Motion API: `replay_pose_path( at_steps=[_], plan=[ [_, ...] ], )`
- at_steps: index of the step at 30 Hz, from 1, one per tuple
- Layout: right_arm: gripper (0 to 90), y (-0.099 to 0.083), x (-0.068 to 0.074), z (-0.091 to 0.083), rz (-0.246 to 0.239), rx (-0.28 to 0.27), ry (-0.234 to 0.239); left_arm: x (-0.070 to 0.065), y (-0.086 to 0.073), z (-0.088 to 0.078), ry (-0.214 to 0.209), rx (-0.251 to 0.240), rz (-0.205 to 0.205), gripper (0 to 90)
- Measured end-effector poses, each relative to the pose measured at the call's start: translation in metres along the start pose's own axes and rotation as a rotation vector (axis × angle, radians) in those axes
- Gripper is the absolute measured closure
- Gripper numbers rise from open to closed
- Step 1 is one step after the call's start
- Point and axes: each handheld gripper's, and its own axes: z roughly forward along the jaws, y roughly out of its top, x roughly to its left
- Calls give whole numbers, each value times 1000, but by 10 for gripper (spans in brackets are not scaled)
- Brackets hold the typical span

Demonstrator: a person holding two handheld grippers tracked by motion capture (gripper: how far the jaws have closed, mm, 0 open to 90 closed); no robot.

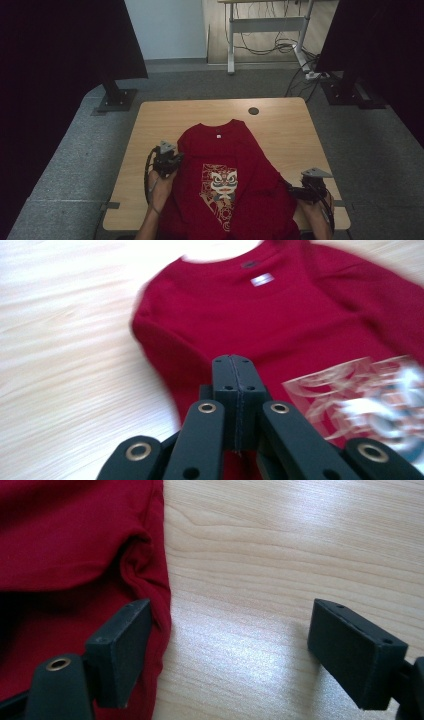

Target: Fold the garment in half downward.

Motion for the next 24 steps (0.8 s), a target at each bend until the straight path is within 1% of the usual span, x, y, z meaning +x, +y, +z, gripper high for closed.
replay_pose_path(
  at_steps=[1, 2, 3, 4, 5, 6, 7, 8, 9, 11, 12, 13, 14, 15, 16, 17, 18, 19, 20, 22, 23, 24],
  plan=[
    [182, 0, 0, 0, 0, 0, 0, 0, 0, 0, 0, 0, 0, 900],
    [182, 0, 0, 0, 0, 0, 0, -17, 5, 3, -92, -30, 18, 900],
    [182, 0, 0, 0, 0, 0, 0, -17, 5, 3, -92, -30, 18, 900],
    [182, 0, 0, 0, 0, 0, 0, -29, 5, 9, -158, -35, 38, 900],
    [182, 0, 0, 0, 0, 0, 0, -29, 5, 9, -158, -35, 38, 900],
    [182, 0, 0, 0, 0, 0, 0, -42, 3, 18, -227, -33, 56, 900],
    [182, 0, 0, 0, 0, 0, 0, -42, 3, 18, -227, -33, 56, 900],
    [182, 0, 0, 0, 0, 0, 0, -49, 2, 25, -223, -11, 99, 900],
    [182, 0, 0, 0, 0, 0, 0, -50, 1, 28, -218, -5, 121, 900],
    [182, 0, 0, 0, 0, 0, 0, -50, 1, 28, -218, -5, 121, 899],
    [182, 0, 0, 0, 0, 0, 0, -38, -1, 25, -189, -18, 104, 899],
    [182, 0, 0, 0, 0, 0, 0, -38, -1, 25, -189, -18, 104, 756],
    [182, 0, 0, 0, -1, -1, 0, -38, -1, 25, -189, -18, 104, 756],
    [181, 0, 0, 0, -1, -1, 0, -17, -3, 10, -127, -16, 97, 756],
    [181, 0, 0, 0, -1, -1, 0, -17, -3, 10, -127, -16, 97, 623],
    [181, 0, 0, 0, 0, -1, 0, -17, -3, 10, -127, -16, 97, 623],
    [181, 0, 0, 0, 0, -1, 0, 4, -12, -10, -41, -25, 110, 623],
    [175, 0, 0, 0, -2, 0, 2, 11, -19, -17, -22, -25, 107, 527],
    [174, 0, 0, 0, -2, 1, 2, 15, -23, -21, -4, -20, 110, 501],
    [174, 0, 0, 0, -2, 1, 2, 15, -23, -21, -4, -20, 110, 488],
    [171, 0, 0, 0, -3, 1, 2, 30, -45, -31, 44, 34, 121, 454],
    [171, 0, 0, 0, -3, 1, 2, 30, -45, -31, 44, 34, 121, 445]
  ],
)
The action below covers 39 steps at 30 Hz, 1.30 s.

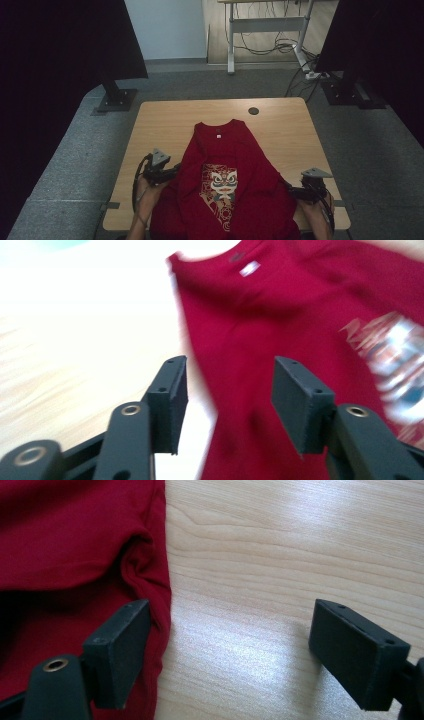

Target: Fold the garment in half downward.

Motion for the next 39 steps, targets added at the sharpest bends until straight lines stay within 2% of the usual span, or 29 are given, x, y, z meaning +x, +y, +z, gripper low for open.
replay_pose_path(
  at_steps=[1, 2, 3, 4, 5, 7, 8, 9, 11, 12, 14, 15, 16, 17, 18, 19, 20, 21, 22, 24, 27, 28, 29, 31, 32, 34, 35, 36, 39],
  plan=[
    [170, 0, 0, 0, 0, 0, 0, 0, 0, 0, 0, 0, 0, 445],
    [170, 0, 0, 0, 0, 0, 0, 4, -15, 0, -8, 34, 2, 445],
    [163, 0, 0, 0, 1, 1, 2, 2, -28, 1, -23, 66, 27, 427],
    [163, 0, 0, 0, 1, 1, 2, 2, -28, 1, -23, 66, 27, 420],
    [165, 0, 1, -1, -3, 2, 2, -1, -38, 3, -45, 87, 47, 420],
    [164, 1, 6, -1, -25, 1, 13, -3, -42, 3, -56, 85, 48, 417],
    [163, 2, 8, -1, -37, -1, 24, -6, -47, 6, -77, 84, 38, 417],
    [161, 4, 13, 2, -59, -9, 45, -7, -48, 7, -76, 78, 39, 412],
    [161, 6, 15, 4, -70, -7, 52, -7, -48, 7, -76, 78, 39, 410],
    [160, 6, 15, 4, -70, -7, 52, -6, -47, 10, -19, 76, 36, 410],
    [160, 8, 16, 8, -81, -5, 37, -6, -47, 10, -19, 76, 36, 425],
    [153, 8, 16, 8, -81, -5, 37, 9, -46, 13, 100, 71, -33, 425],
    [153, 8, 16, 8, -81, -5, 37, 9, -46, 13, 100, 71, -33, 457],
    [152, 7, 3, 8, -7, -3, -27, 20, -49, 15, 79, 58, -116, 457],
    [152, 7, 3, 8, -7, -3, -27, 20, -49, 15, 79, 58, -116, 456],
    [152, 6, -5, 7, 27, 3, -30, 20, -49, 15, 79, 58, -116, 456],
    [156, 6, -5, 7, 27, 3, -30, 28, -53, 14, 60, 53, -198, 456],
    [156, 6, -5, 7, 27, 3, -30, 28, -53, 14, 60, 53, -198, 449],
    [157, 6, -6, 6, 22, 2, -22, 35, -54, 11, 24, 48, -261, 438],
    [159, 5, -6, 6, 20, 1, -16, 36, -53, 8, 8, 33, -267, 435],
    [169, 5, -5, 5, 13, 2, -6, 33, -47, 3, -3, 0, -248, 404],
    [170, 6, -3, 3, 7, -1, 2, 26, -32, 1, -45, -38, -224, 404],
    [167, 13, 4, 0, 0, -35, 30, 22, -27, 3, -50, -45, -209, 352],
    [163, 20, 9, 0, -11, -60, 44, 18, -22, 7, -60, -48, -193, 317],
    [163, 20, 9, 0, -11, -60, 44, 13, -18, 12, -66, -43, -176, 317],
    [163, 24, 12, 1, -10, -74, 58, 13, -18, 12, -66, -43, -176, 303],
    [160, 24, 12, 1, -10, -74, 58, 0, -11, 31, -49, 3, -117, 303],
    [142, 35, 23, 13, -18, -81, 86, -2, -11, 37, -43, 20, -111, 278],
    [137, 37, 26, 19, -24, -69, 95, -3, -14, 46, -21, 56, -101, 263]
  ],
)
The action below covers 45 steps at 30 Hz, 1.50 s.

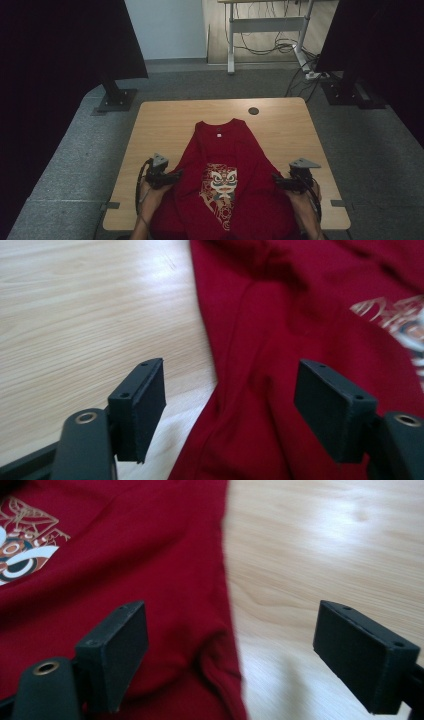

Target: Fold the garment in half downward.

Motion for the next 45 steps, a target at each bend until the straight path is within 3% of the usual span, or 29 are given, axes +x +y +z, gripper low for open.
replay_pose_path(
  at_steps=[1, 2, 8, 11, 14, 15, 16, 18, 20, 21, 24, 25, 26, 27, 29, 30, 34, 37, 38, 39, 43, 44, 45],
  plan=[
    [137, 0, 2, 12, -16, 39, -3, 0, 0, 0, 0, 0, 0, 263],
    [135, -4, 3, 19, -26, 78, -22, 4, -11, 3, 0, -3, -34, 250],
    [138, -7, 4, 16, -28, 76, -21, 0, -16, -3, 0, 9, -21, 249],
    [138, -18, 9, 2, -28, 76, -20, -10, -30, -18, -16, 5, -8, 247],
    [137, -27, 12, -8, -33, 77, -13, -10, -30, -18, -16, 5, -8, 242],
    [137, -27, 12, -8, -33, 77, -13, -13, -33, -26, -51, 28, 7, 242],
    [137, -27, 12, -8, -33, 77, -13, -13, -33, -26, -51, 28, 7, 238],
    [156, -29, 14, -20, -38, 96, -3, -9, -22, -32, -34, -17, 7, 236],
    [156, -25, 15, -20, -44, 78, -8, -9, -22, -32, -34, -17, 7, 225],
    [136, -8, 16, -11, -28, 43, 20, -4, -6, -27, -53, -47, -37, 212],
    [136, -1, 17, -5, -31, 35, 26, -4, -1, -22, -63, -50, -42, 211],
    [132, -1, 17, -5, -31, 35, 26, -5, 9, -2, -45, -17, -11, 211],
    [124, 14, 19, 21, -45, 46, 39, -6, 9, 7, -20, 6, 8, 211],
    [124, 14, 19, 21, -45, 46, 39, -6, 9, 7, -20, 6, 8, 210],
    [117, 13, 19, 38, -67, 102, 11, -6, 8, 12, 0, 30, 23, 211],
    [158, 10, 18, 36, -58, 90, 12, -4, 0, 14, -9, 24, -7, 215],
    [173, 8, 19, 34, -57, 86, 17, -6, -4, 9, -14, 29, -2, 215],
    [176, -3, 26, 21, -53, 84, 9, -8, -6, 6, -15, 32, -1, 216],
    [176, -3, 26, 21, -53, 84, 9, -15, -18, -5, -26, 19, 10, 216],
    [175, -14, 35, 7, -51, 83, 9, -17, -22, -9, -32, 13, 13, 215],
    [175, -22, 40, -2, -54, 84, 15, -19, -27, -14, -41, 12, 19, 206],
    [174, -22, 40, -2, -54, 84, 15, -21, -30, -22, -74, 41, 48, 206],
    [160, -28, 41, -12, -61, 102, 36, -20, -28, -23, -66, 42, 61, 201]
  ],
)
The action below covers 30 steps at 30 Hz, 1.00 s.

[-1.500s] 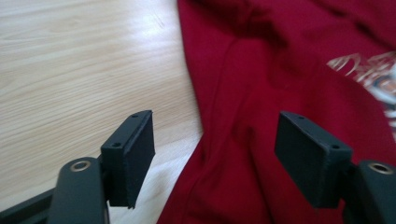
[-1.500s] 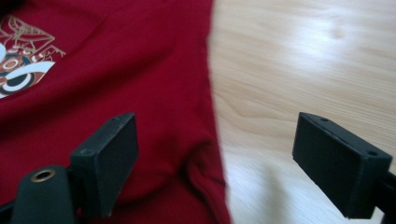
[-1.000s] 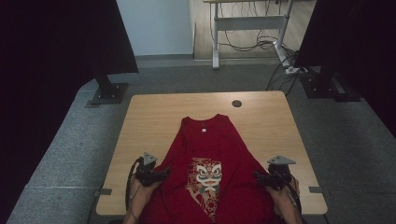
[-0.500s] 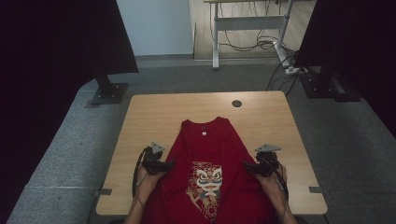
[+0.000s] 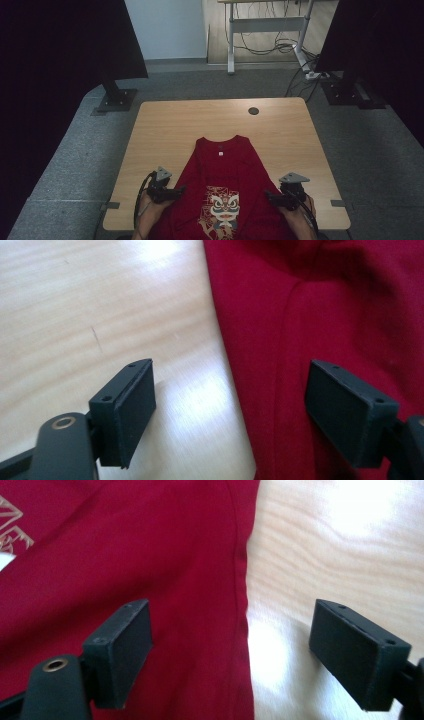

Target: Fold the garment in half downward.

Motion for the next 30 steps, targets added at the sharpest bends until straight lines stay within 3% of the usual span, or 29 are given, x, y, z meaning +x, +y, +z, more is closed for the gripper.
replay_pose_path(
  at_steps=[1, 4, 5, 6, 11, 12, 13, 16, 23, 24, 30],
  plan=[
    [152, 1, -1, -1, 5, 8, -6, 2, 3, -1, 13, -11, 2, 188],
    [147, 7, -4, -4, -1, -37, -17, 6, 13, 0, 3, -39, -33, 169],
    [138, 12, -5, -3, 5, -57, -15, 8, 25, 8, 6, -63, -32, 169],
    [126, 29, -7, 5, 5, -89, 11, 8, 29, 13, 21, -54, -16, 176],
    [117, 41, -9, 26, 2, -64, 19, 11, 30, 32, 39, -7, -8, 186],
    [117, 41, -9, 26, 2, -64, 19, 11, 30, 32, 39, -7, -8, 194],
    [119, 42, -10, 38, -4, -29, 8, 13, 26, 34, 19, -25, -40, 194],
    [128, 37, -10, 42, -9, -19, -4, 13, 23, 32, 22, -37, -49, 198],
    [129, 26, -5, 31, -9, -19, -6, 3, 8, 18, 21, -39, -46, 196],
    [129, 16, 1, 21, -14, -19, -3, 1, 5, 15, 15, -39, -43, 196],
    [129, 9, 6, 14, -15, -19, -2, 0, 10, 13, 12, -12, -37, 198]
  ],
)
